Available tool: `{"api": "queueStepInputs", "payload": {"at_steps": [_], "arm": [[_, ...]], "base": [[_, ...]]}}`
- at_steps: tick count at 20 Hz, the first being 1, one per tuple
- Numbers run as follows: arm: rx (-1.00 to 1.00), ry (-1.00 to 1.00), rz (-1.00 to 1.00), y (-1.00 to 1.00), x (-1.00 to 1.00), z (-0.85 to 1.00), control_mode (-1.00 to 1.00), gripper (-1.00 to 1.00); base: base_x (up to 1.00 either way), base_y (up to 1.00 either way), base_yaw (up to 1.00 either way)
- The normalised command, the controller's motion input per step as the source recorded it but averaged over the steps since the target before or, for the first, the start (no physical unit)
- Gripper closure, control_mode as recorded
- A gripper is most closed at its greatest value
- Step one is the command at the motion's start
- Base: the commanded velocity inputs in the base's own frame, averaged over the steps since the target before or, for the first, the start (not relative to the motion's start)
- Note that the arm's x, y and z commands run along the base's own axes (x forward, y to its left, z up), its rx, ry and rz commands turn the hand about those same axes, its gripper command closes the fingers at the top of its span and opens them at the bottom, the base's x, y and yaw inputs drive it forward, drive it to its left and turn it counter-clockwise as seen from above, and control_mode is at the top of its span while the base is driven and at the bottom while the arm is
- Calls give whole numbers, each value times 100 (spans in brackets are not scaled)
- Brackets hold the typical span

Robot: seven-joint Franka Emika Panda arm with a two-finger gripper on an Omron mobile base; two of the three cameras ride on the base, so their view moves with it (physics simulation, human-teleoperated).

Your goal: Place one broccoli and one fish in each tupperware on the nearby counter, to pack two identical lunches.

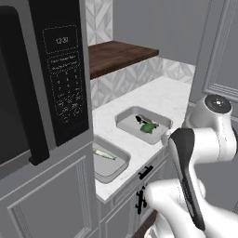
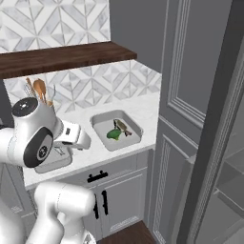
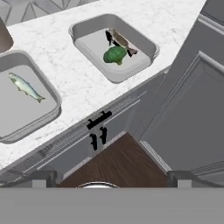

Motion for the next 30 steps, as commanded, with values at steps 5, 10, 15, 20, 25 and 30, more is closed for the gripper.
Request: {"api": "queueStepInputs", "payload": {"at_steps": [5,10,15,20,25,30], "arm": [[0,0,0,0,0,0,100,-100],[0,0,0,0,0,0,100,-100],[0,0,0,0,0,0,100,-100],[0,0,0,0,0,0,100,-100],[0,0,0,0,0,0,100,-100],[0,0,0,0,0,0,100,-100]], "base": [[-93,13,-8],[-100,20,0],[-100,2,-20],[-100,-10,-36],[-69,-1,-46],[-25,-18,-50]]}}
